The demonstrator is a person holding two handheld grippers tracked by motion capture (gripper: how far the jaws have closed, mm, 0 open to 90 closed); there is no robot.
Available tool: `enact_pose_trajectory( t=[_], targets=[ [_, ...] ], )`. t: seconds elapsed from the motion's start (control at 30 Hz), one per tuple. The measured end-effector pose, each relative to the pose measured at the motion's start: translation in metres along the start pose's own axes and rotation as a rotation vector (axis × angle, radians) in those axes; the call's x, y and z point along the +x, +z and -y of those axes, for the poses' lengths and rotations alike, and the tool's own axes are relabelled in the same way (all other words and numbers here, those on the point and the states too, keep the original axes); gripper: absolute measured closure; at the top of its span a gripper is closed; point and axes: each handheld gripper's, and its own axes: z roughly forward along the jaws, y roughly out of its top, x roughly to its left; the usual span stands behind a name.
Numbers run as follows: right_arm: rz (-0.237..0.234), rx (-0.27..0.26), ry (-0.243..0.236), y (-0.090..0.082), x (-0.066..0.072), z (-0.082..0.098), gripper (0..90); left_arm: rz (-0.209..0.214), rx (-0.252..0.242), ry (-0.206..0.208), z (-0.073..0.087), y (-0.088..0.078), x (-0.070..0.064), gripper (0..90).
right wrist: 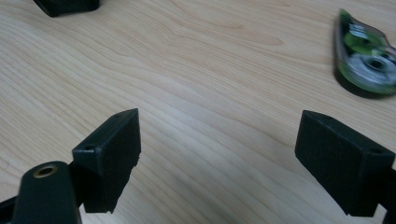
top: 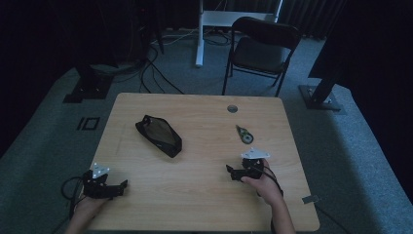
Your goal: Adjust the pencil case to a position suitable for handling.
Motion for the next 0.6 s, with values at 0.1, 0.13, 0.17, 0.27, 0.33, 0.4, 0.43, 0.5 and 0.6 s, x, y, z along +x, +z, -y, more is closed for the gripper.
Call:
enact_pose_trajectory(
  t=[0.1, 0.13, 0.17, 0.27, 0.33, 0.4, 0.43, 0.5, 0.6],
  targets=[
    [-0.008, 0.000, -0.010, 0.005, 0.005, -0.004, 14.2, 0.000, 0.000, 0.000, 0.000, 0.000, 0.000, 0.1],
    [-0.008, 0.000, -0.010, 0.005, 0.005, -0.004, 14.2, 0.000, 0.000, 0.000, 0.000, 0.000, 0.000, 0.1],
    [-0.018, -0.002, -0.019, 0.009, 0.009, -0.006, 14.2, 0.000, 0.000, 0.000, 0.000, 0.000, 0.000, 0.1],
    [-0.029, -0.005, -0.021, 0.015, 0.014, -0.010, 14.2, 0.000, 0.000, 0.000, 0.000, 0.000, 0.000, 0.1],
    [-0.039, -0.016, -0.019, 0.018, 0.018, -0.012, 14.1, 0.000, 0.000, 0.000, 0.000, 0.000, 0.000, 0.1],
    [-0.043, -0.019, -0.019, 0.020, 0.019, -0.013, 14.2, 0.000, 0.000, 0.000, 0.000, 0.000, 0.000, 0.1],
    [-0.044, -0.020, -0.018, 0.021, 0.021, -0.014, 14.2, 0.000, 0.000, 0.000, 0.000, 0.000, 0.000, 0.1],
    [-0.049, -0.023, -0.017, 0.024, 0.023, -0.016, 14.2, 0.001, 0.000, 0.001, 0.000, 0.000, 0.000, 0.1],
    [-0.057, -0.026, -0.027, 0.031, 0.031, -0.021, 15.8, 0.002, 0.000, 0.002, 0.000, 0.000, 0.000, 0.1]
  ],
)
